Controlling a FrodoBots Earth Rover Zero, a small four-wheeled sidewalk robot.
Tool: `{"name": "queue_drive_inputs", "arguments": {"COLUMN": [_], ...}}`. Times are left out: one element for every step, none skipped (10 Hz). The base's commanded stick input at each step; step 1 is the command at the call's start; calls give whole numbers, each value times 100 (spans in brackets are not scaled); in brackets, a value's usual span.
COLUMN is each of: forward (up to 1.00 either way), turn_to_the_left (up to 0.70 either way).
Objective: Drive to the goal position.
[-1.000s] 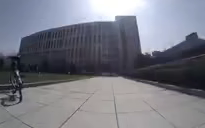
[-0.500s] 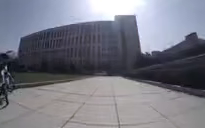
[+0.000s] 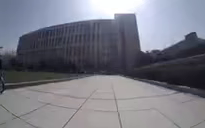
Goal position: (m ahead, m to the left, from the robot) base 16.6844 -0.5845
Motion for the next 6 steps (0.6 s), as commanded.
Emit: {"name": "queue_drive_inputs", "arguments": {"forward": [70, 70, 70, 70, 70, 70], "turn_to_the_left": [0, 0, 0, 0, 0, 0]}}
